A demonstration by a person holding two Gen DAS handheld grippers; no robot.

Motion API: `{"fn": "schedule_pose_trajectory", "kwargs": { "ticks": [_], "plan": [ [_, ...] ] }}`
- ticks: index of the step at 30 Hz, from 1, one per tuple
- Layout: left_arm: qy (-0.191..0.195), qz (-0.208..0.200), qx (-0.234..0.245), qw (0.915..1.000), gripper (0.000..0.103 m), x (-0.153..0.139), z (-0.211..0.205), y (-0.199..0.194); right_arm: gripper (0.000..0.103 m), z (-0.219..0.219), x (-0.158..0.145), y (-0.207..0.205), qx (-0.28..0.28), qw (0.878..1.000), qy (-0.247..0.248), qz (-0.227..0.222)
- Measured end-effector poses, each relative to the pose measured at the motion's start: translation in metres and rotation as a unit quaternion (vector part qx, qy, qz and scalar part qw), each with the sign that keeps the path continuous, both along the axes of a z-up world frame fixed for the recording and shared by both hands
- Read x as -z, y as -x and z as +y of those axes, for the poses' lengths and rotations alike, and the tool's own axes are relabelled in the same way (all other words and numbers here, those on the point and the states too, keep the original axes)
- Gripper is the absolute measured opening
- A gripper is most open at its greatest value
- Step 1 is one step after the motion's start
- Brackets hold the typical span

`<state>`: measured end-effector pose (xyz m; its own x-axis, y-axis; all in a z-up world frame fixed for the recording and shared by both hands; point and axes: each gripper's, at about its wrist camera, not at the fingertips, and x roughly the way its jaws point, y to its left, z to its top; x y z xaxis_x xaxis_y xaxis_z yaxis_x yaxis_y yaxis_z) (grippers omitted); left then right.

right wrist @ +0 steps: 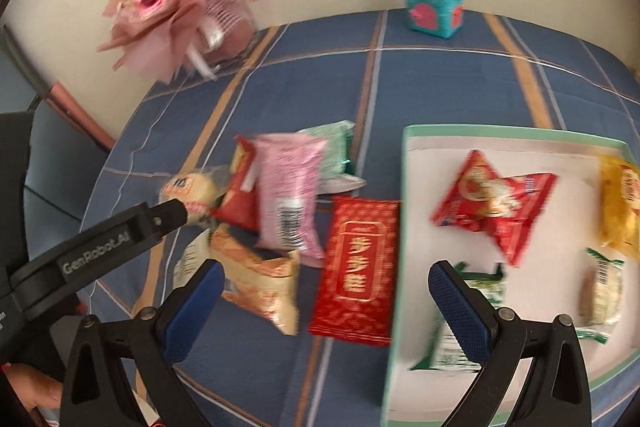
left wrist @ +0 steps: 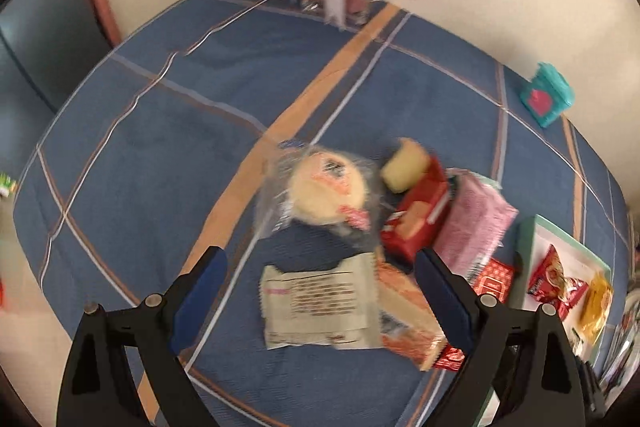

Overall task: Organize snacks
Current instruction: 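Move the left tool to the white printed packet while the right tool approaches the tan bread pack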

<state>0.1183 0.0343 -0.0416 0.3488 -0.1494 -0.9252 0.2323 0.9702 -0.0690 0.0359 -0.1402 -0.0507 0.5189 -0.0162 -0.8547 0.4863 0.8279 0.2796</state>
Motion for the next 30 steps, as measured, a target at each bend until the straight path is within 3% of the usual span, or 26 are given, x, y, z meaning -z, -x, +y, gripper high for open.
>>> {"fn": "schedule_pose_trajectory", "kwargs": {
  "ticks": [12, 22, 26, 30],
  "plan": [
    [0.036, 0.104, -0.051, 0.9926, 0.095, 0.049, 0.023, -0.014, 0.103, 0.020, 0.029, -0.019, -0.006, 0.999, -0.012, 0.045],
    [0.026, 0.119, -0.051, 0.9912, 0.095, 0.062, 0.021, -0.016, 0.103, 0.020, 0.035, -0.019, -0.006, 0.998, -0.012, 0.059],
    [0.035, 0.130, -0.046, 0.9899, 0.088, 0.067, 0.025, -0.014, 0.103, 0.023, 0.036, -0.022, -0.008, 0.998, -0.014, 0.062],
    [0.021, 0.125, -0.042, 0.9911, 0.088, 0.067, 0.022, -0.012, 0.103, 0.024, 0.037, -0.024, -0.005, 0.998, -0.014, 0.063]
  ]
}}
